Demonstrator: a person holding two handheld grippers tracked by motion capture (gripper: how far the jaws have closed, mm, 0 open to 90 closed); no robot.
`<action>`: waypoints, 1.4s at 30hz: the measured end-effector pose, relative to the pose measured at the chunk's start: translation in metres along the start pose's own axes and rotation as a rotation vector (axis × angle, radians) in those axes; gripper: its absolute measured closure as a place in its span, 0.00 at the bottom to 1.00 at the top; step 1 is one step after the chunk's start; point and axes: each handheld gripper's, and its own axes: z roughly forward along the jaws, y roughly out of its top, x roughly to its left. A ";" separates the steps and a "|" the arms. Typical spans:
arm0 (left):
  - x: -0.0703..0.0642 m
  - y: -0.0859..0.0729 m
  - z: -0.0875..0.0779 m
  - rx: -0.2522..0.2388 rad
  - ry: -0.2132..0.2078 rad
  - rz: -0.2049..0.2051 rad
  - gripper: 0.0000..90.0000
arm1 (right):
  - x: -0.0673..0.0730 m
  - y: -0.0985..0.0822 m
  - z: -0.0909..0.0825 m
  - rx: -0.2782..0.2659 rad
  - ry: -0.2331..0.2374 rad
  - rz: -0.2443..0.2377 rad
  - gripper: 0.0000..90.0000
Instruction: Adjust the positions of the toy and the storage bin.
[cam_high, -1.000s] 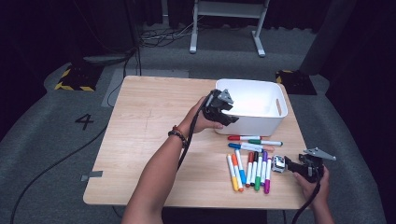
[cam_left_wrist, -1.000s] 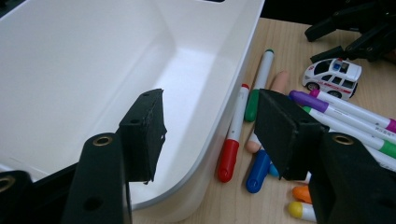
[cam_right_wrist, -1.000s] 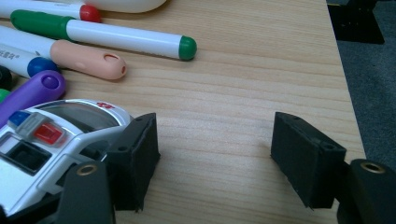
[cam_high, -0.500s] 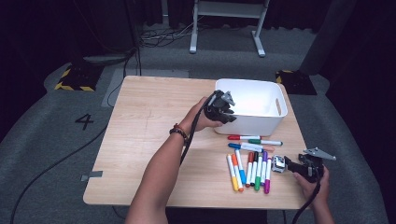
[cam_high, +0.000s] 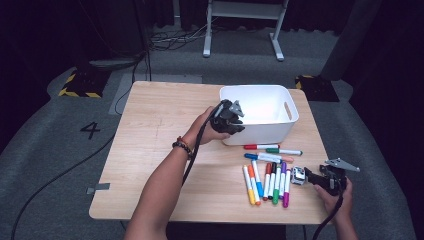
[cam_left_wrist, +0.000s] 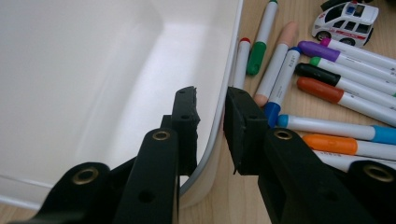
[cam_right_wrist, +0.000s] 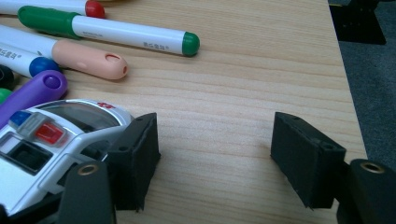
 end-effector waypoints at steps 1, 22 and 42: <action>-0.002 -0.001 -0.001 -0.003 -0.009 -0.007 0.84 | 0.000 0.000 0.000 0.000 0.000 0.000 0.36; -0.042 -0.024 -0.026 -0.011 0.023 -0.019 0.88 | 0.000 0.000 0.000 0.001 0.000 0.001 0.36; -0.091 -0.040 -0.044 -0.005 0.062 -0.077 0.84 | 0.000 0.000 0.000 0.000 -0.001 0.003 0.36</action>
